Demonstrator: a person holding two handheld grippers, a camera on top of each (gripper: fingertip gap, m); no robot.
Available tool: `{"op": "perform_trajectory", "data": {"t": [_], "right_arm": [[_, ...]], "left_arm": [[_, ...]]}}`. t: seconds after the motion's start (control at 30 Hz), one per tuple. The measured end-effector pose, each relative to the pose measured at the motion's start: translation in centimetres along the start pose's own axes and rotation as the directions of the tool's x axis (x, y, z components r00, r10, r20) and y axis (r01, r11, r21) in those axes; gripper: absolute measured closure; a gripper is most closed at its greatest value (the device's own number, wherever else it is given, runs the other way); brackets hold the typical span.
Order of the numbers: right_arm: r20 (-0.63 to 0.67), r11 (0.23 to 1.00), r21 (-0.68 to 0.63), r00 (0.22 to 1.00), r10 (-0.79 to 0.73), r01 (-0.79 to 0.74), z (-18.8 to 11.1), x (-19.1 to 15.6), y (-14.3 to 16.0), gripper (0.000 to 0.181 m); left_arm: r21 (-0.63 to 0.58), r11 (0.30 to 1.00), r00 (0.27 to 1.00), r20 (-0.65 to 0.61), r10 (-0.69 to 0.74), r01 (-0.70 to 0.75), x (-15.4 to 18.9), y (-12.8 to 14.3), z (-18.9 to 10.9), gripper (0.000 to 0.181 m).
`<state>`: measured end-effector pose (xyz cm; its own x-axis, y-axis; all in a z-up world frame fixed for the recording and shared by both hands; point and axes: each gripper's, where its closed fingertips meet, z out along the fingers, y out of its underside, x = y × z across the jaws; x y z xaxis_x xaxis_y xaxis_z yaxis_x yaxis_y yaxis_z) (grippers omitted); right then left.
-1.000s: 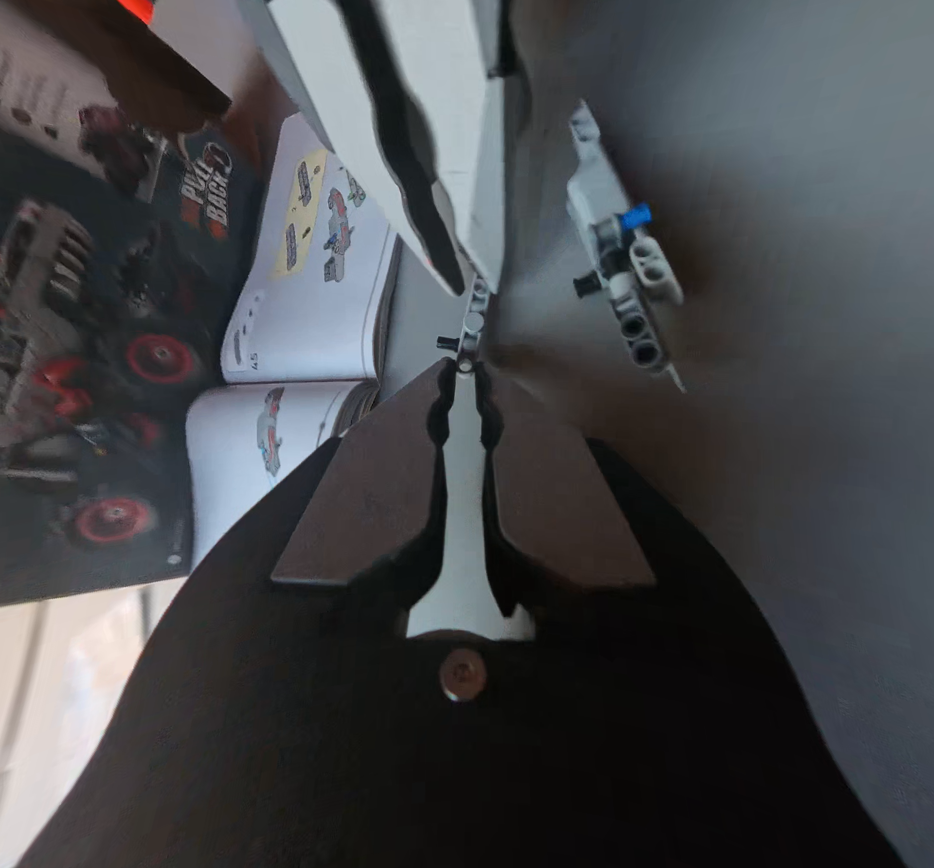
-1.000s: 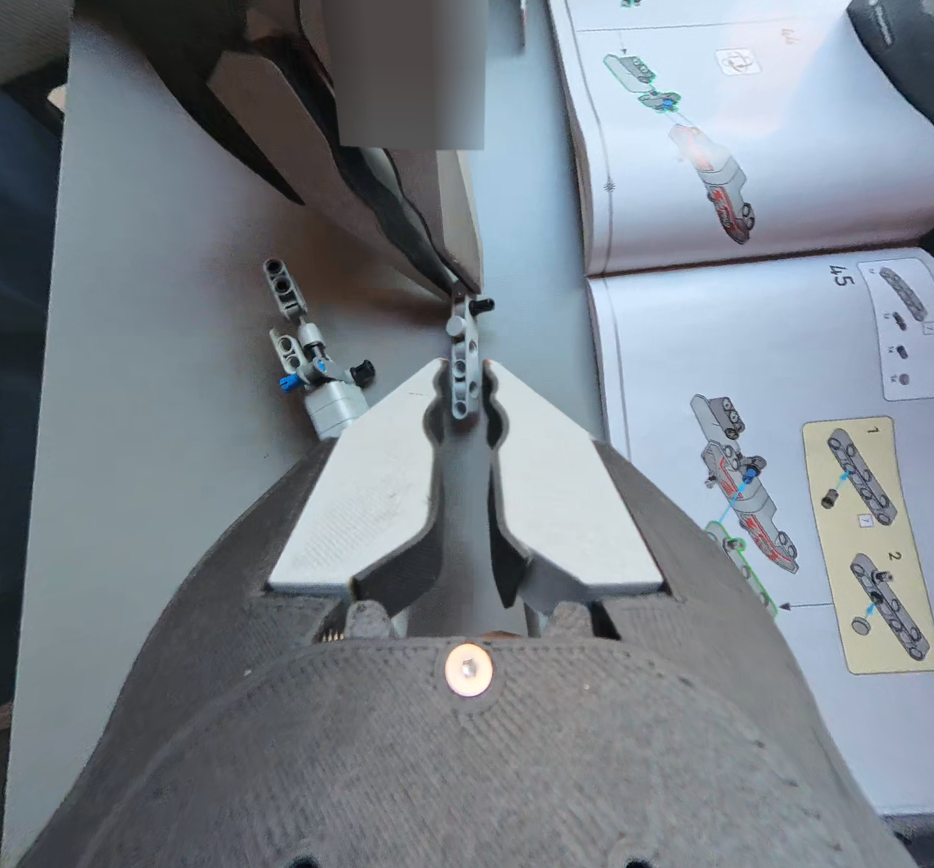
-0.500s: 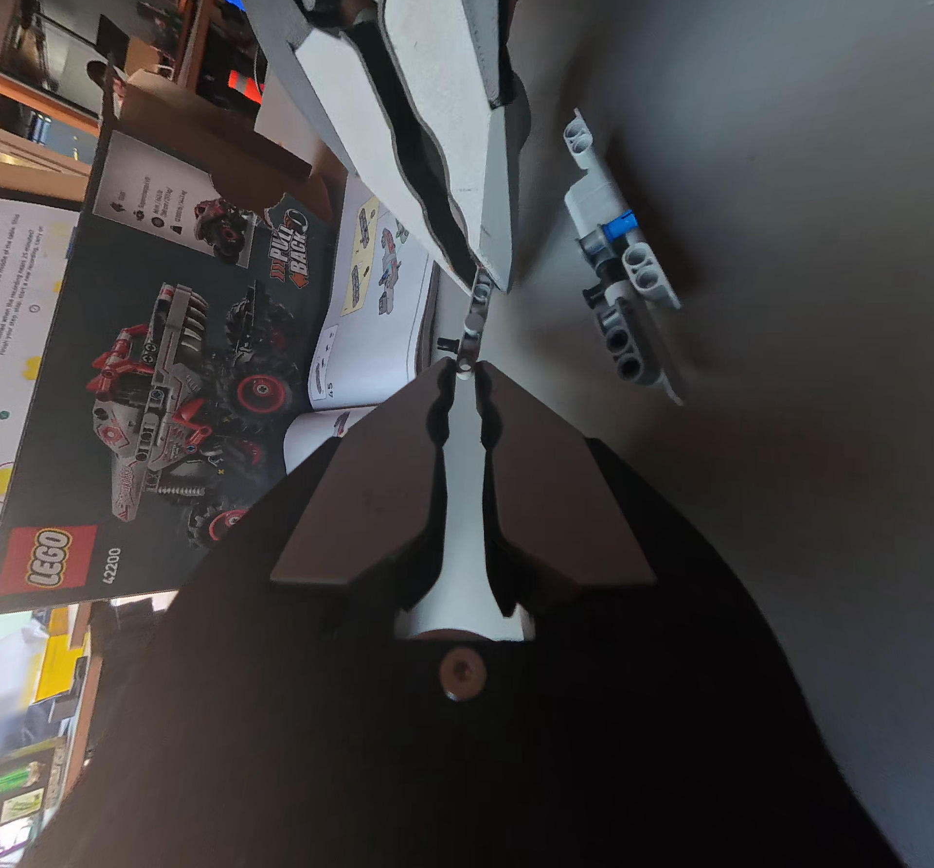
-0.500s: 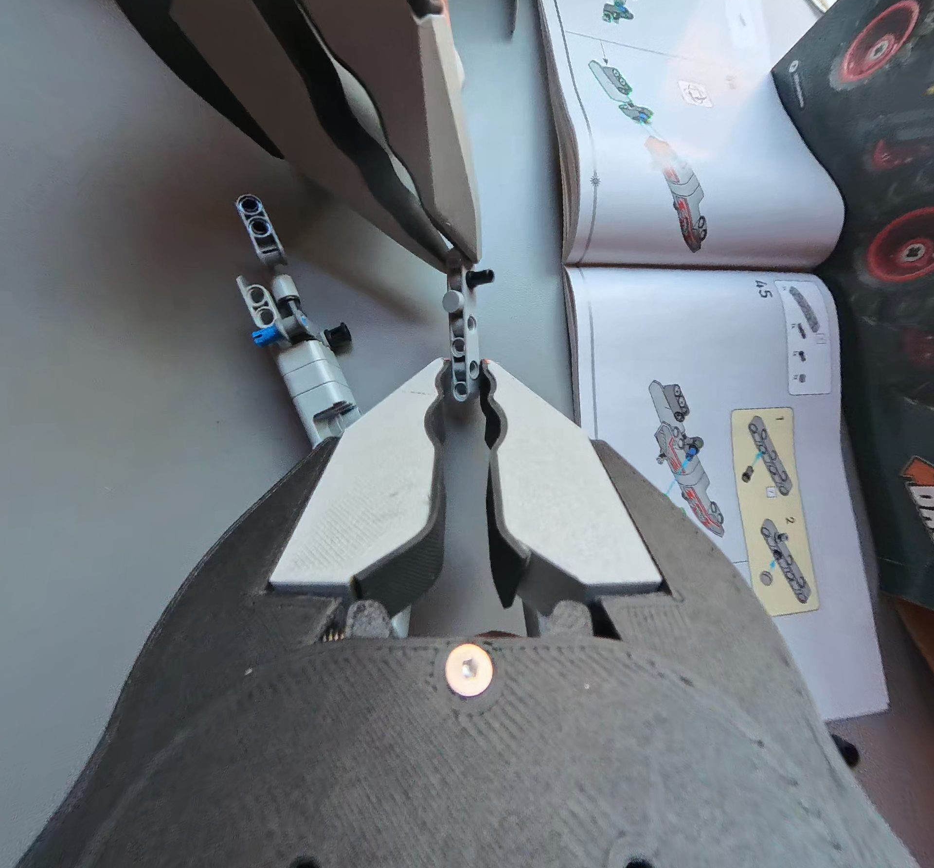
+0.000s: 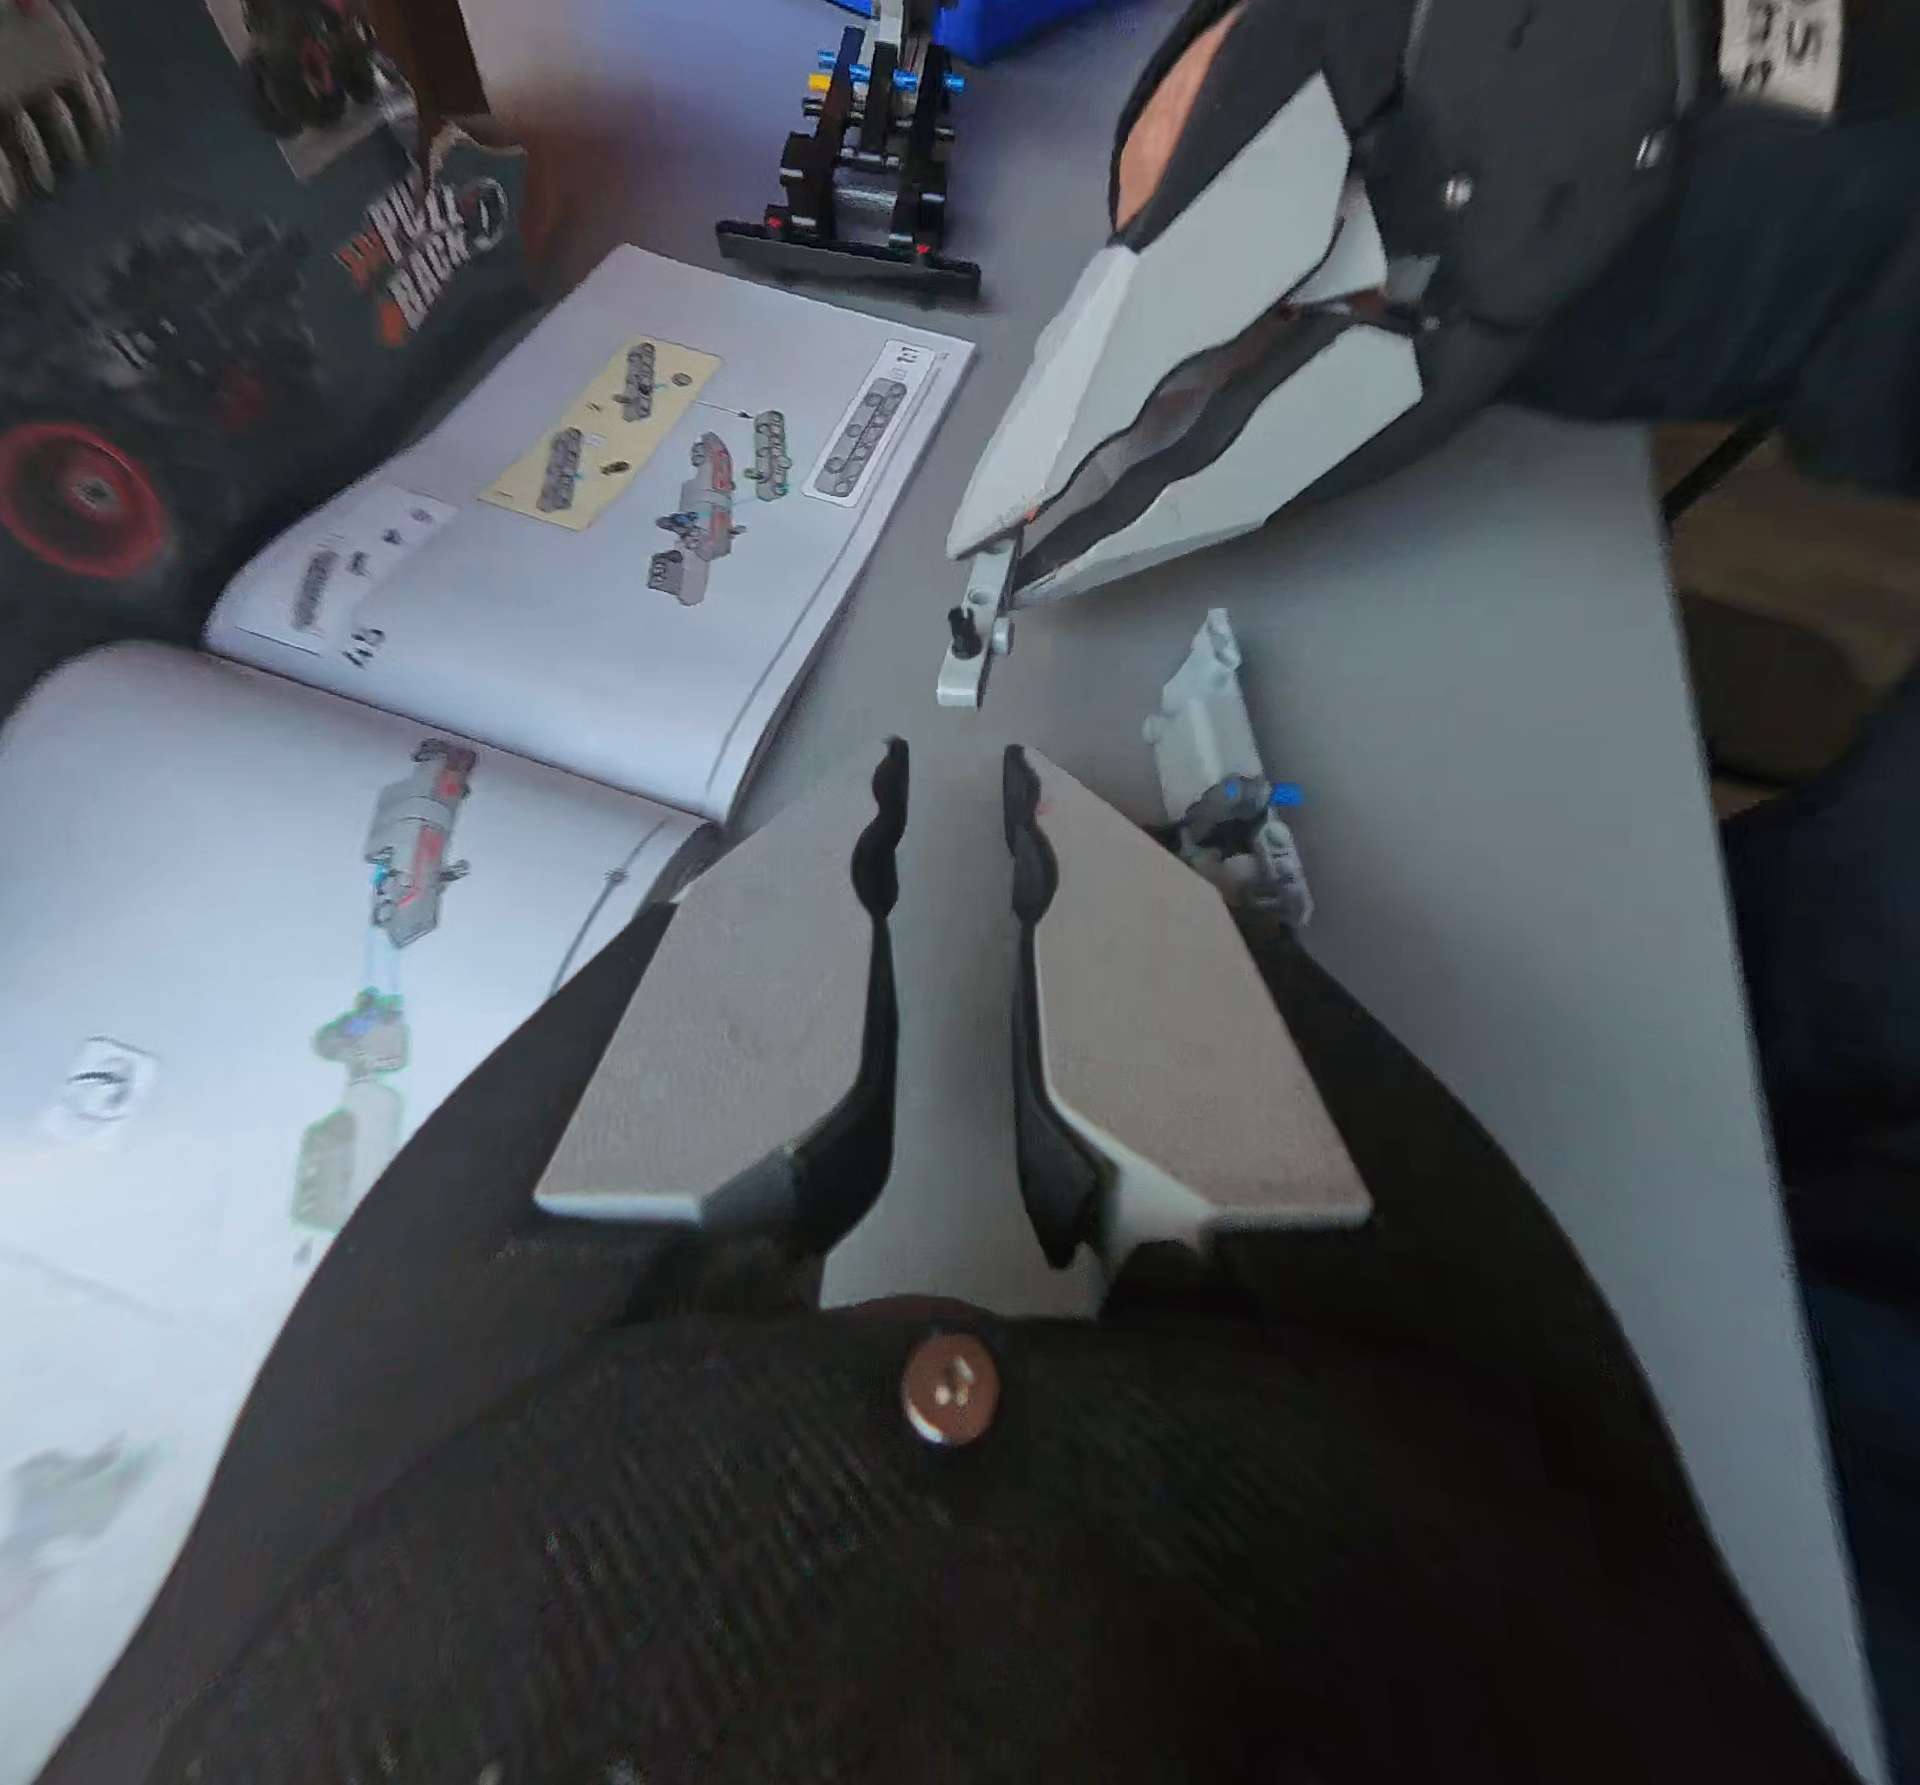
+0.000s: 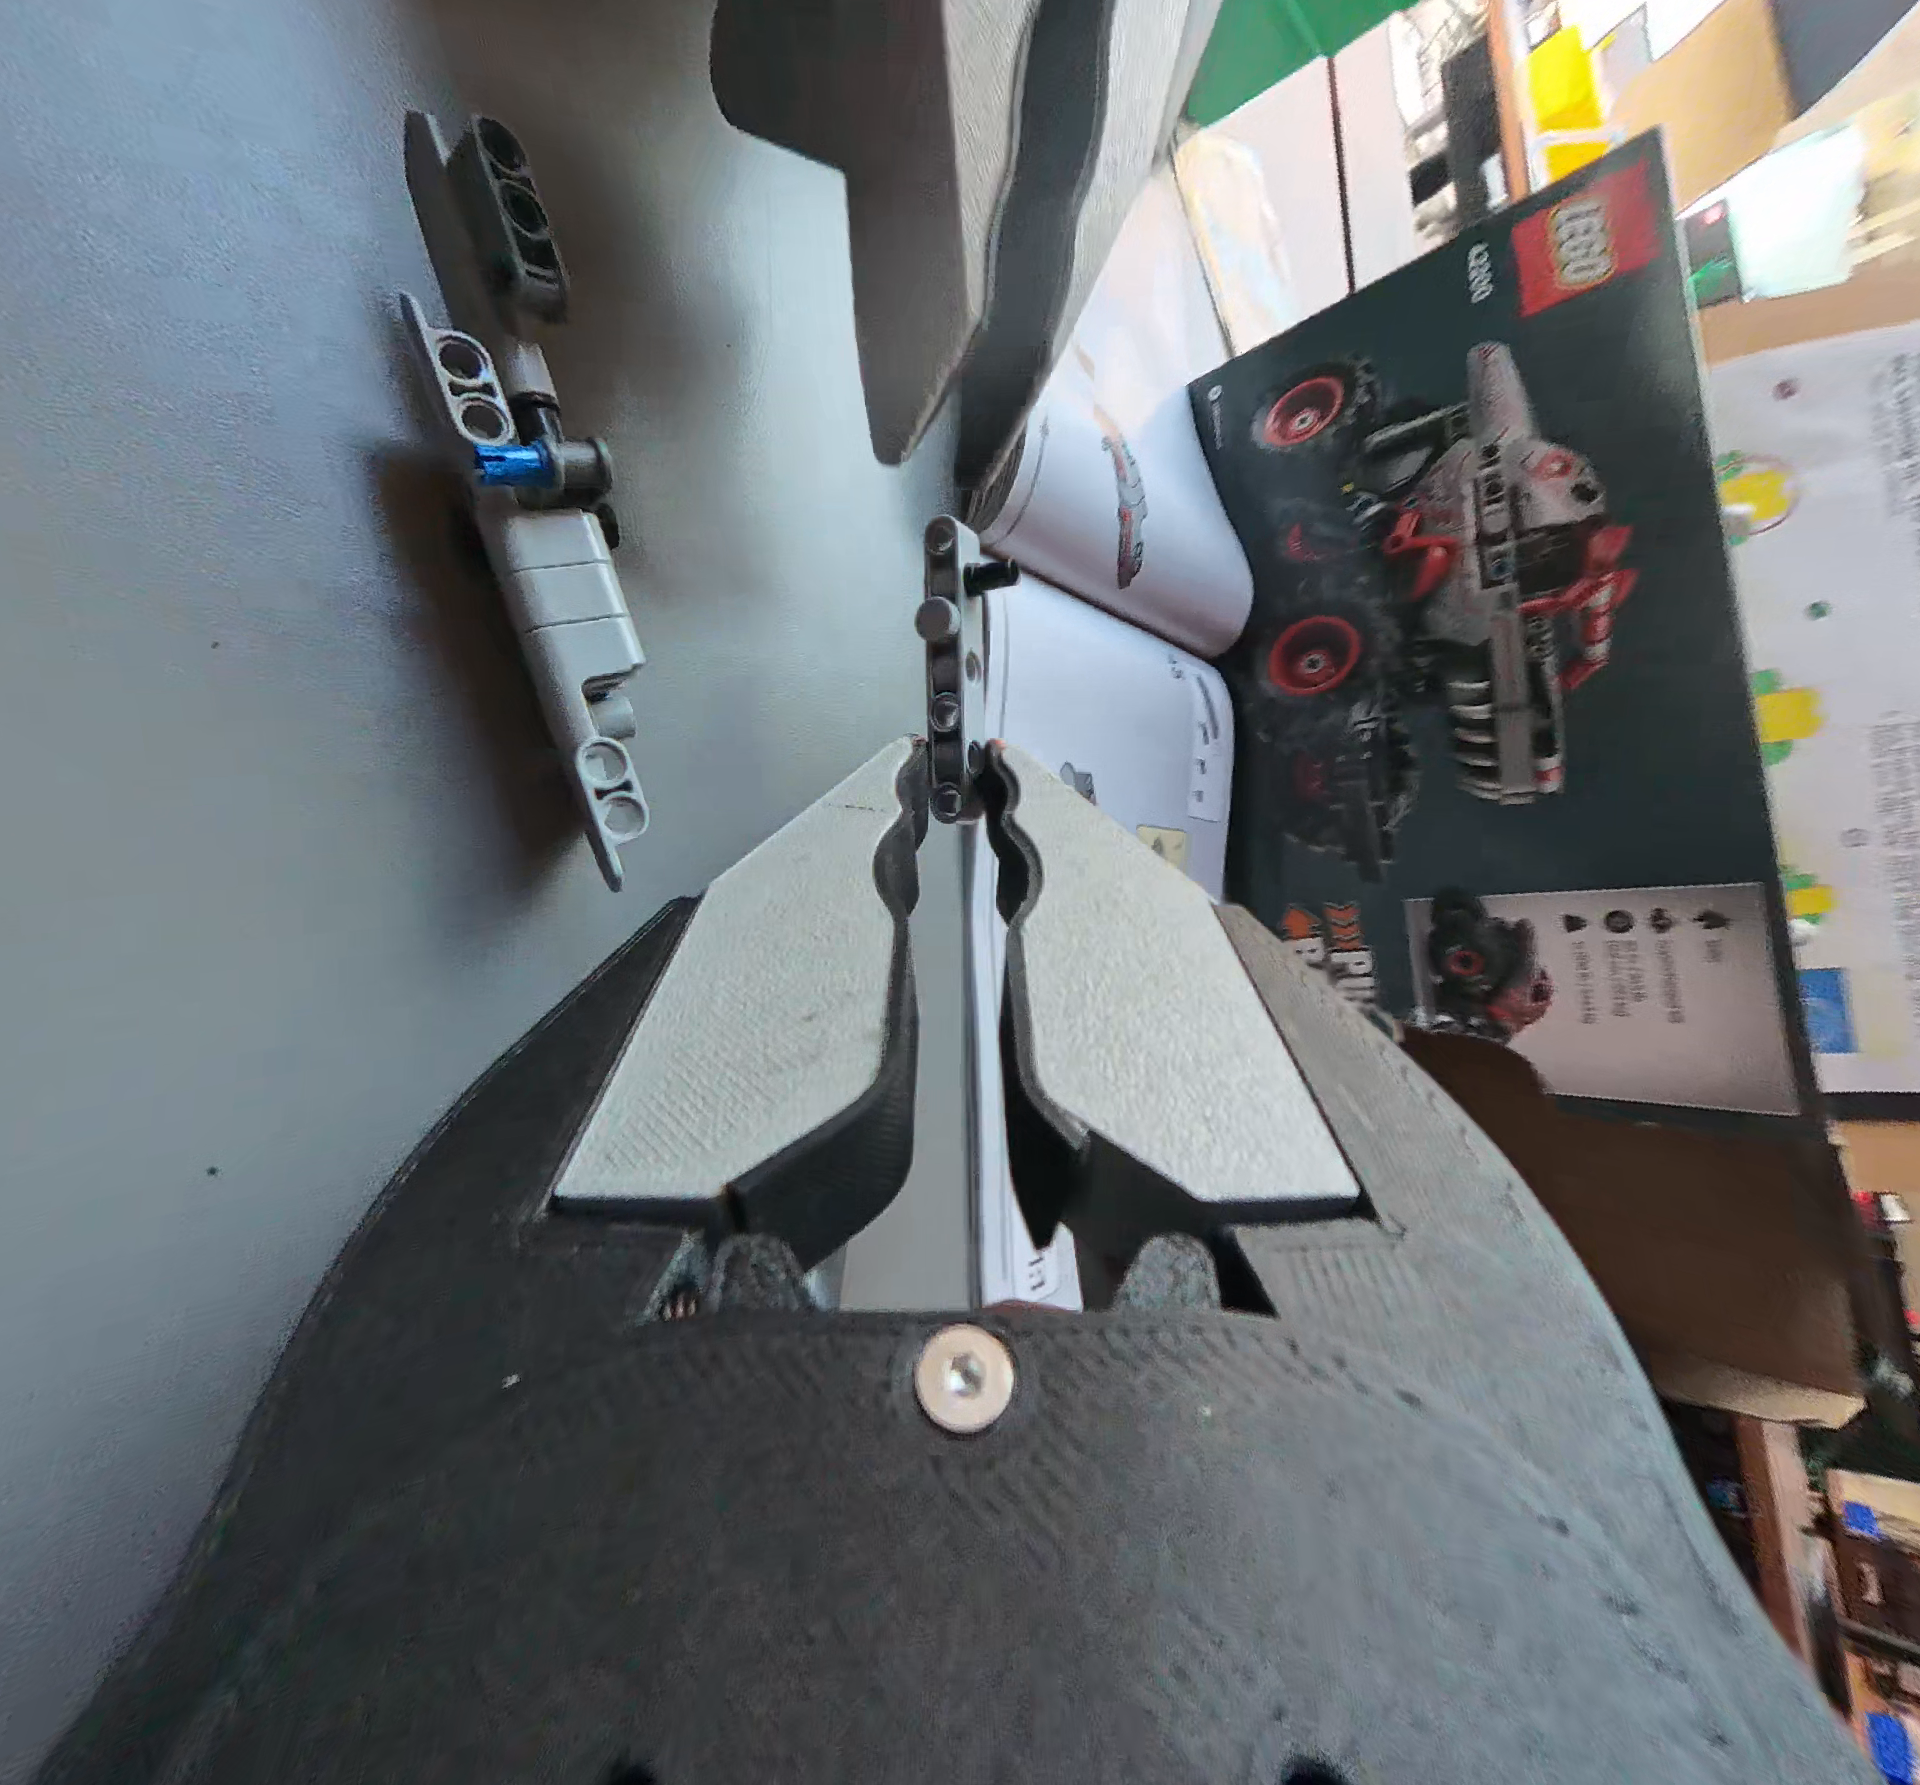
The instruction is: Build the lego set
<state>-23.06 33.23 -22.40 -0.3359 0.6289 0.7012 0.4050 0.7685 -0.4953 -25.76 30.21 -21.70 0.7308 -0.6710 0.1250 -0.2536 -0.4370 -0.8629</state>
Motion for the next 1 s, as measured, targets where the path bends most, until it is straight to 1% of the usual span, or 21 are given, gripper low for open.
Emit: {"op": "perform_trajectory", "data": {"t": [0.03, 0.1, 0.17, 0.23, 0.37, 0.43, 0.5, 0.53, 0.6, 0.67, 0.73, 0.9, 1.0], "right_arm": [[-0.012, 1.0, 0.009, 1.0, -0.017, 0.017, -0.1, 0.1, -0.3, 0.174], [-0.023, 0.998, 0.023, 0.998, -0.052, 0.053, -0.1, 0.0, -1.0, 0.174], [-0.025, 0.997, 0.029, 0.997, -0.073, 0.074, -0.1, -0.2, -1.3, 0.174], [-0.021, 0.996, 0.036, 0.997, -0.079, 0.079, 0.0, -0.4, -1.5, 0.174], [0.03, 0.997, 0.044, 0.998, -0.059, 0.057, 0.1, -1.1, -1.2, 0.174], [0.097, 0.997, 0.073, 0.995, -0.005, -0.002, 0.0, -1.7, -1.2, 0.173], [0.192, 0.985, 0.116, 0.976, 0.104, -0.127, -0.3, -2.0, -1.5, 0.173], [0.235, 0.972, 0.123, 0.958, 0.165, -0.198, -0.4, -1.9, -1.5, 0.17], [0.327, 0.941, 0.1, 0.904, 0.276, -0.323, -0.4, -2.1, -1.2, 0.162], [0.406, 0.913, 0.037, 0.841, 0.358, -0.407, 0.0, -2.7, -0.5, 0.161], [0.464, 0.896, -0.002, 0.794, 0.393, -0.443, 0.1, -3.4, -0.2, 0.175], [0.472, 0.885, 0.003, 0.781, 0.409, -0.465, -0.2, -3.1, -0.4, 0.176], [0.495, 0.872, -0.003, 0.757, 0.427, -0.49, -0.4, -3.1, -0.6, 0.176]], "left_arm": [[0.003, 0.999, 0.999, -0.032, -0.036, 0.037, 0.2, -0.1, 0.1, 0.167], [-0.006, 0.997, 0.994, -0.076, -0.077, 0.076, 0.6, -0.1, 0.4, 0.167], [-0.03, 0.997, 0.994, -0.081, -0.08, 0.078, 0.9, 0.1, 0.8, 0.168], [-0.049, 0.997, 0.995, -0.085, -0.055, 0.051, 1.3, 0.3, 1.1, 0.177], [-0.076, 0.997, 0.998, -0.063, -0.001, -0.004, 1.6, 0.7, 1.3, 0.177], [-0.092, 0.995, 0.997, -0.069, 0.022, -0.029, 1.9, 0.9, 1.5, 0.177], [-0.095, 0.994, 0.996, -0.066, 0.054, -0.06, 2.1, 0.9, 1.5, 0.177], [-0.098, 0.992, 0.996, -0.056, 0.074, -0.079, 2.1, 1.0, 1.6, 0.177], [-0.108, 0.988, 0.993, -0.042, 0.108, -0.112, 2.0, 1.2, 1.6, 0.177], [-0.104, 0.986, 0.991, -0.035, 0.126, -0.129, 2.0, 1.1, 1.6, 0.177], [-0.104, 0.984, 0.99, -0.039, 0.138, -0.141, 2.1, 1.1, 1.6, 0.177], [-0.098, 0.984, 0.989, -0.024, 0.149, -0.15, 2.0, 1.1, 1.5, 0.177], [-0.106, 0.985, 0.991, -0.012, 0.137, -0.137, 1.7, 1.2, 1.5, 0.176]]}}
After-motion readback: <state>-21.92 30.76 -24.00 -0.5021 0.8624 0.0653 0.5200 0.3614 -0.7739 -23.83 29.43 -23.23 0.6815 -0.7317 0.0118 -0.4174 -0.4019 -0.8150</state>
